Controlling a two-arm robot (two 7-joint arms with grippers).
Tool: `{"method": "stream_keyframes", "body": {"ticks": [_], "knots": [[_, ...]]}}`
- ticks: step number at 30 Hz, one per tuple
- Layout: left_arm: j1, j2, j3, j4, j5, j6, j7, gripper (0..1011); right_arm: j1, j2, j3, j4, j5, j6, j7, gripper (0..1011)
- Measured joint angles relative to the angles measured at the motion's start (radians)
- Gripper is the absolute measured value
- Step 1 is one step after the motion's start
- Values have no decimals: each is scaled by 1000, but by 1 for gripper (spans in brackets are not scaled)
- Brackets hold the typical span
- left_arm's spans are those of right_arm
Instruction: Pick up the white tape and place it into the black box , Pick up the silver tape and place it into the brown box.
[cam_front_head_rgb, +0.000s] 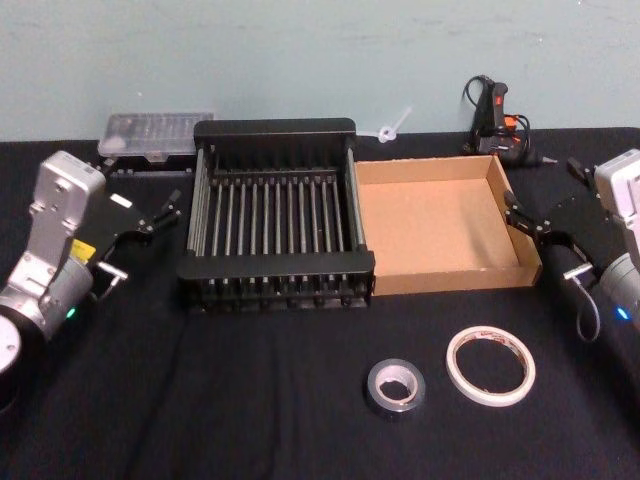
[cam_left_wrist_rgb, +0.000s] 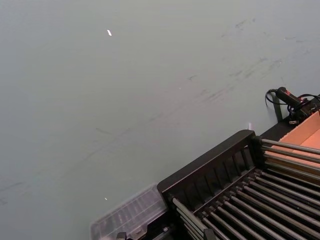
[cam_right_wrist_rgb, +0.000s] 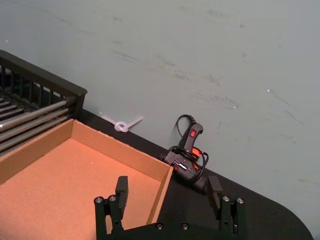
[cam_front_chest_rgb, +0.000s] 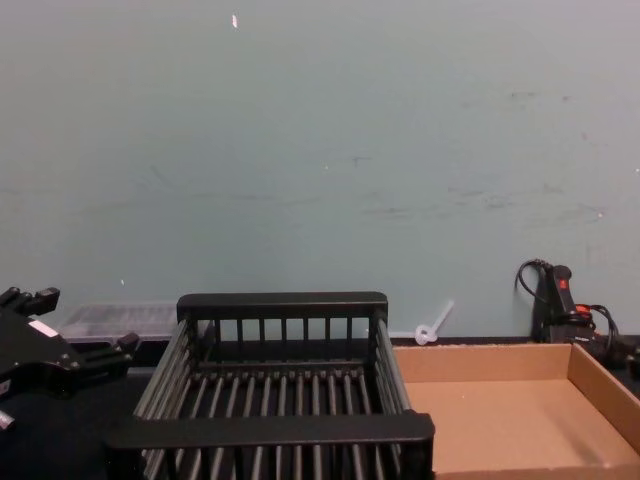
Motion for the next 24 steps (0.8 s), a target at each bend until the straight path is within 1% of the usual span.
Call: {"method": "stream_keyframes", "body": {"ticks": [3, 6, 7, 11, 12, 13, 16, 18, 19, 20, 21, 24], "knots": [[0, 0, 0, 0, 0, 0, 0, 1001, -9, -1, 11, -13, 5, 2, 10, 1002], [0, 0, 0, 0, 0, 0, 0, 1001, -26, 4, 24, -40, 16, 17, 22, 1002], [0, 0, 0, 0, 0, 0, 0, 1001, -26, 4, 24, -40, 16, 17, 22, 1002], [0, 0, 0, 0, 0, 0, 0, 1001, -59, 17, 48, -86, 45, 53, 46, 1002], [0, 0, 0, 0, 0, 0, 0, 1001, -72, 25, 58, -103, 62, 70, 58, 1002], [0, 0, 0, 0, 0, 0, 0, 1001, -72, 25, 58, -103, 62, 70, 58, 1002], [0, 0, 0, 0, 0, 0, 0, 1001, -104, 50, 83, -149, 107, 115, 103, 1002], [0, 0, 0, 0, 0, 0, 0, 1001, -118, 65, 95, -170, 126, 134, 125, 1002], [0, 0, 0, 0, 0, 0, 0, 1001, -133, 80, 105, -190, 142, 150, 144, 1002], [0, 0, 0, 0, 0, 0, 0, 1001, -133, 80, 105, -190, 142, 150, 144, 1002], [0, 0, 0, 0, 0, 0, 0, 1001, -149, 95, 117, -212, 156, 165, 161, 1002], [0, 0, 0, 0, 0, 0, 0, 1001, -183, 121, 143, -253, 182, 190, 186, 1002]]}}
